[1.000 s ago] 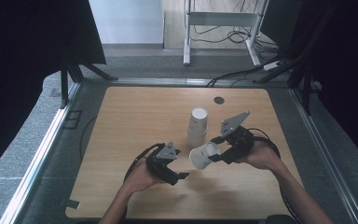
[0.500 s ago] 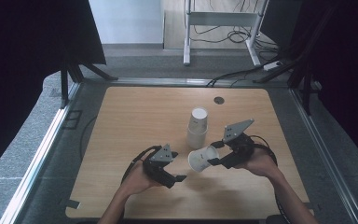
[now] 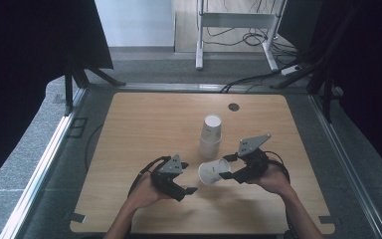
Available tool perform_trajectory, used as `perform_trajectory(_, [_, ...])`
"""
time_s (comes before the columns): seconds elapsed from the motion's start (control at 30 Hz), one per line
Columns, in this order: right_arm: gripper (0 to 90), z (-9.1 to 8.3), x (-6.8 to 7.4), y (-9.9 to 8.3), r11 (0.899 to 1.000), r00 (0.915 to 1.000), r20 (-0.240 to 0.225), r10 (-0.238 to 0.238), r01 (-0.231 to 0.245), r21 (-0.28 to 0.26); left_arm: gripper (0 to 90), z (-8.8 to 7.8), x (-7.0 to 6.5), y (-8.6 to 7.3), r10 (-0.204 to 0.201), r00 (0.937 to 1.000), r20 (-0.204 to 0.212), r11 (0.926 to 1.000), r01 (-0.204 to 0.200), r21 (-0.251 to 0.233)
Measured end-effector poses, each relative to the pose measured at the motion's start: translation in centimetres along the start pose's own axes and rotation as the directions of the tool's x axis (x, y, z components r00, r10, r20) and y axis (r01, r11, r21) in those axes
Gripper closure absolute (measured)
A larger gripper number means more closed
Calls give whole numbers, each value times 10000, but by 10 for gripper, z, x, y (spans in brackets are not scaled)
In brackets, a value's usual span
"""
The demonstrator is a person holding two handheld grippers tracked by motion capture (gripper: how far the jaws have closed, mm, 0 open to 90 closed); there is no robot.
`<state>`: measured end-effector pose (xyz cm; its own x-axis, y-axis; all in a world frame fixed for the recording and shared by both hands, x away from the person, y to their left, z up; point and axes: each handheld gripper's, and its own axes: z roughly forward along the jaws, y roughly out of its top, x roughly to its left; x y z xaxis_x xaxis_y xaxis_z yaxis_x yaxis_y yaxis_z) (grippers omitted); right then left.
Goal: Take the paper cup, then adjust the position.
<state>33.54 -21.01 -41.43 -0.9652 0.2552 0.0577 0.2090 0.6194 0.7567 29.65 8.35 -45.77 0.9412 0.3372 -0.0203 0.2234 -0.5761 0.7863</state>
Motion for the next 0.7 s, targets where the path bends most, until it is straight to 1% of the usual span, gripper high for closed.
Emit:
perform_trajectory(0.13, [375,3,0,-5,9999,10000,-47,78,-79,-126,132,0,0,-1,0,10000,-51,10000,0,44])
perform_trajectory(0.23, [375,4,0,-7,10000,10000,4,53,-53,-45,132,0,0,-1,-15,10000,-40,10000,15,34])
perform_trajectory(0.4, [375,3,2,-10,9997,9999,-58,111,-112,-216,129,1,1,-2,-37,9998,195,10000,38,-45])
perform_trajectory(0.43, [375,3,2,-11,9995,9999,-109,122,-125,-279,129,1,1,-2,-10,9998,217,10000,11,-33])
perform_trajectory(0.57, [375,4,5,-16,9997,9997,-221,44,-50,-255,128,3,-1,-3,109,9991,406,9999,-108,-22])
perform_trajectory(0.7, [375,6,8,-19,9992,9992,-412,6,-22,-399,129,6,-2,-3,201,9984,529,9998,-201,8])
